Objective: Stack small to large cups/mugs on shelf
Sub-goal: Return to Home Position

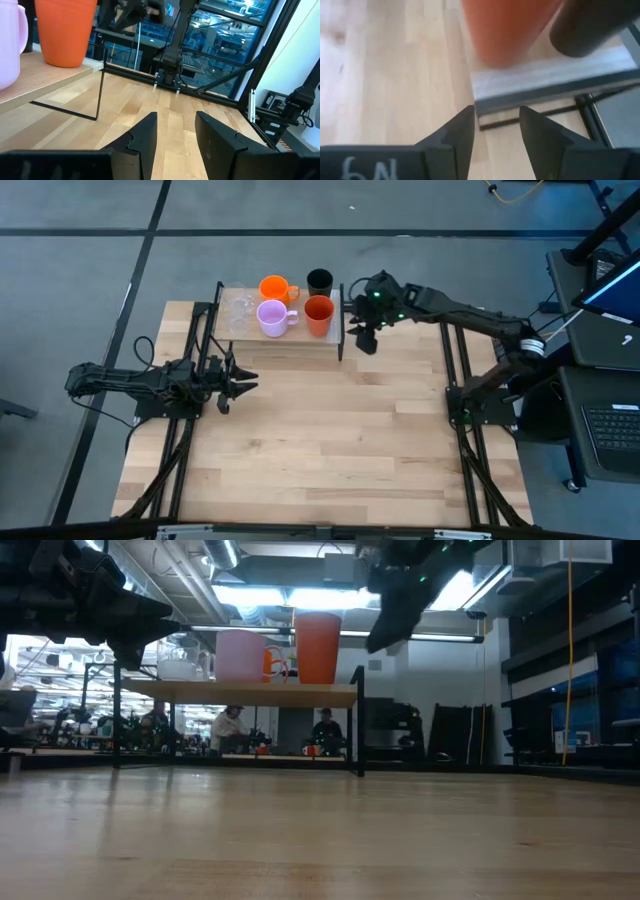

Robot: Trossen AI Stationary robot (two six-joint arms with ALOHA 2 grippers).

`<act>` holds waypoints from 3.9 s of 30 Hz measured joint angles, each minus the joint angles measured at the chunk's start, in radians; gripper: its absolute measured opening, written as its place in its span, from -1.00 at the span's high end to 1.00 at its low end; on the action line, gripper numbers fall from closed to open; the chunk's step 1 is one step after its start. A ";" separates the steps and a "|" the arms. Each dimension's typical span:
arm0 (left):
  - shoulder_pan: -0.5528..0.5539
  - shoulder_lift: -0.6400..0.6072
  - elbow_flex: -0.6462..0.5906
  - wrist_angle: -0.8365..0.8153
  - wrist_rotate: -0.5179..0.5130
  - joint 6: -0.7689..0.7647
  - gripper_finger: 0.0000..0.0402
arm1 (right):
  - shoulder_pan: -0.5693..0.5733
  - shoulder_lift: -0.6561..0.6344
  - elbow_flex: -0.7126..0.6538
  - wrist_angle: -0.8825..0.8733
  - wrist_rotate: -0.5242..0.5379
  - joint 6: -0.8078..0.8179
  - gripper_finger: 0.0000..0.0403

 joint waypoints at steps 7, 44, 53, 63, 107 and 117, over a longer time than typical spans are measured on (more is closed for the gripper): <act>0.000 0.000 0.000 0.000 0.000 0.000 0.36 | 0.009 -0.218 -0.106 -0.086 0.026 0.078 0.22; 0.000 0.000 0.000 0.000 0.000 0.000 0.36 | 0.209 -1.466 -1.377 0.947 0.106 0.277 0.22; 0.000 0.000 0.000 0.000 0.000 0.000 0.36 | 0.209 -1.484 -1.377 0.847 0.103 0.307 0.22; 0.000 0.000 0.000 0.000 0.000 0.000 0.36 | 0.209 -1.484 -1.377 0.848 0.103 0.388 0.22; 0.000 0.000 0.000 0.000 0.000 0.000 0.36 | 0.209 -1.484 -1.376 0.849 0.103 0.385 0.22; 0.000 0.000 0.000 0.000 0.000 0.000 0.36 | 0.209 -1.484 -1.376 0.849 0.103 0.385 0.22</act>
